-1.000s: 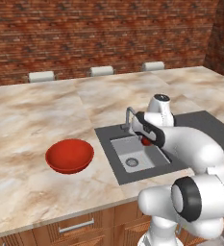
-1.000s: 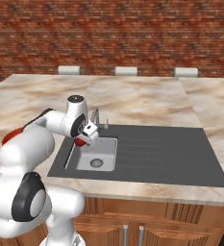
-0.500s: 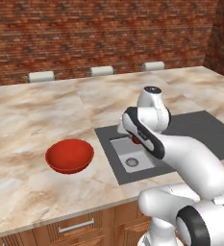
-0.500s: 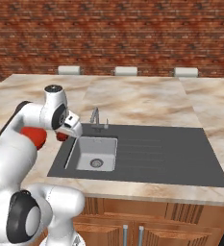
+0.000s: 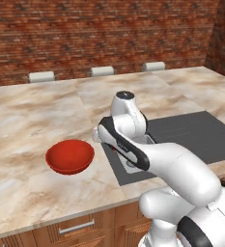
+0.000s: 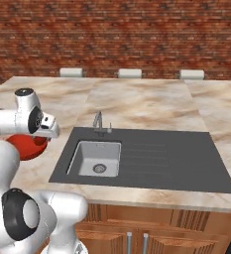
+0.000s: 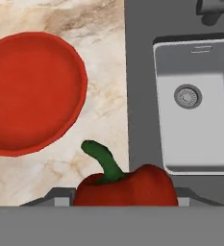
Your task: Pick the mangos from the cabinet and place them in one bowl. Pick the bell pepper from the sink and place it in the other bowl.
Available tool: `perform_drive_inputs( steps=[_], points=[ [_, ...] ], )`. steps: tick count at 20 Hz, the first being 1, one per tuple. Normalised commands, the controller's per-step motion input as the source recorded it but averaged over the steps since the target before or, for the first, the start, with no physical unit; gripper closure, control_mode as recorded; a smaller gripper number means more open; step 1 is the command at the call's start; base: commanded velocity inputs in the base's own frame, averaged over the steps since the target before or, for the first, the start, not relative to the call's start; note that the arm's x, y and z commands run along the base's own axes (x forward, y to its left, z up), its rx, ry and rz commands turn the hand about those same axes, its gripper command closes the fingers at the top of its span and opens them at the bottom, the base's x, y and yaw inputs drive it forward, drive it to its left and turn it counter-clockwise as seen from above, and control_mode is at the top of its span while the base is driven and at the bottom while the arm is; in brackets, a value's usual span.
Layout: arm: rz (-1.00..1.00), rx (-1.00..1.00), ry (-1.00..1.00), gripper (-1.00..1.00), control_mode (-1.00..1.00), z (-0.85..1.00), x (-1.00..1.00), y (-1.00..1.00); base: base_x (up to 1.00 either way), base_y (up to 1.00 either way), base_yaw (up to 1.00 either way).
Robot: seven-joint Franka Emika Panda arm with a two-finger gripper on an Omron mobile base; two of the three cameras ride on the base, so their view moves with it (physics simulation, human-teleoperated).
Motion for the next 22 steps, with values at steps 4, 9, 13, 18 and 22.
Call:
perform_drive_inputs(
  steps=[4, 9, 13, 18, 22],
  points=[
    [0.19, -0.10, 0.01, 1.00, -1.00, 0.21, 0.10, 0.86, 0.00, 0.00, 0.00],
    [0.13, -0.14, 0.06, 1.00, -1.00, 0.20, 0.15, 0.79, 0.00, 0.00, 0.00],
    [0.07, -0.05, 0.00, 1.00, -1.00, -0.27, 0.43, 0.64, 0.00, 0.00, 0.00],
    [0.03, 0.00, 0.00, 1.00, -1.00, -0.32, 0.41, 0.38, 0.00, 0.00, 0.00],
    [0.00, 0.00, -0.01, 1.00, -1.00, -0.35, 0.11, 0.18, 0.00, 0.00, 0.00]
  ],
)
